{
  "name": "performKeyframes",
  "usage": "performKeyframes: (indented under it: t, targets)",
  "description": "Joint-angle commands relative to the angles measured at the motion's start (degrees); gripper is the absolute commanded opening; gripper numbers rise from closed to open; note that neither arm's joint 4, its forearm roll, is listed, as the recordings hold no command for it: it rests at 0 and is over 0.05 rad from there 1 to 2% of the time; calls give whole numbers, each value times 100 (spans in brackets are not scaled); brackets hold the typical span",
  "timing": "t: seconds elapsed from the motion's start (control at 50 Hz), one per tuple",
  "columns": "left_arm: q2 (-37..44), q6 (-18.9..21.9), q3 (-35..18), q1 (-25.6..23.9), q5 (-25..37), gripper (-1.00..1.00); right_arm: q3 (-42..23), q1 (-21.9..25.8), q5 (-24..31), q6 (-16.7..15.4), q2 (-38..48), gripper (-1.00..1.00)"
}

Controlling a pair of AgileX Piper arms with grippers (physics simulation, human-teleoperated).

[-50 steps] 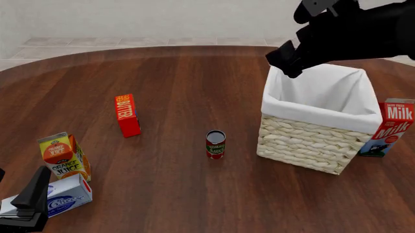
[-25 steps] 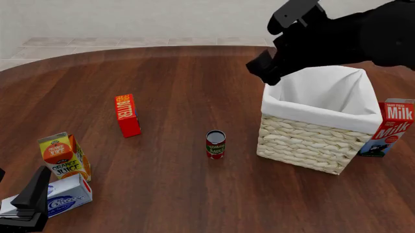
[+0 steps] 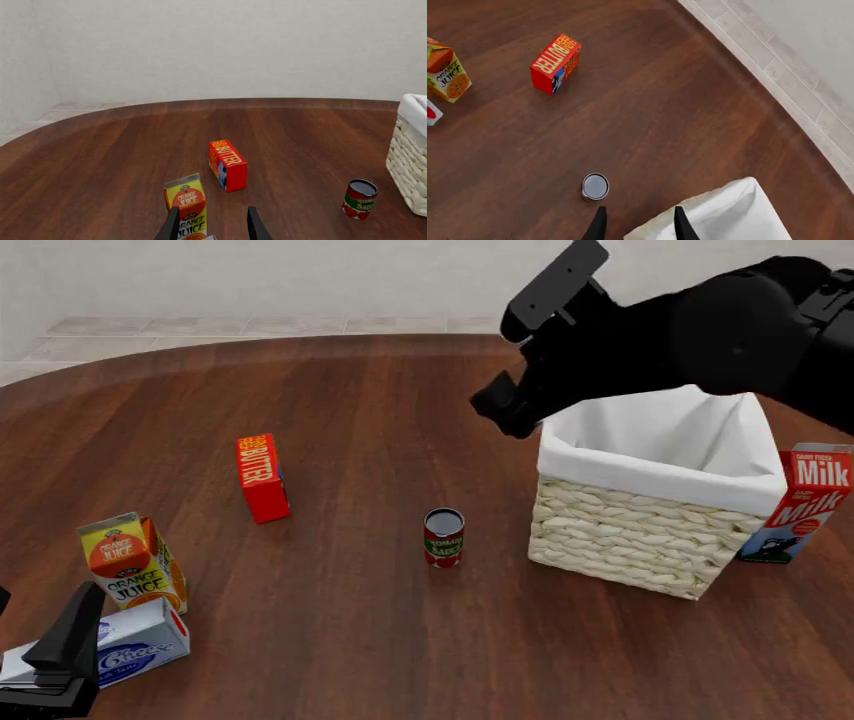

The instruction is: Pick up the alphabet soup and the tomato sauce, and put them in the basket.

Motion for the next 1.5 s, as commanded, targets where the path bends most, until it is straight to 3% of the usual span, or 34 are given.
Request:
performKeyframes:
  t: [0.02,1.5]
  targets:
    - [0,0,0,0,0,100,-42,188,-17,-43,134,100]
    - [0,0,0,0,0,100,166,603,-232,-565,968,100]
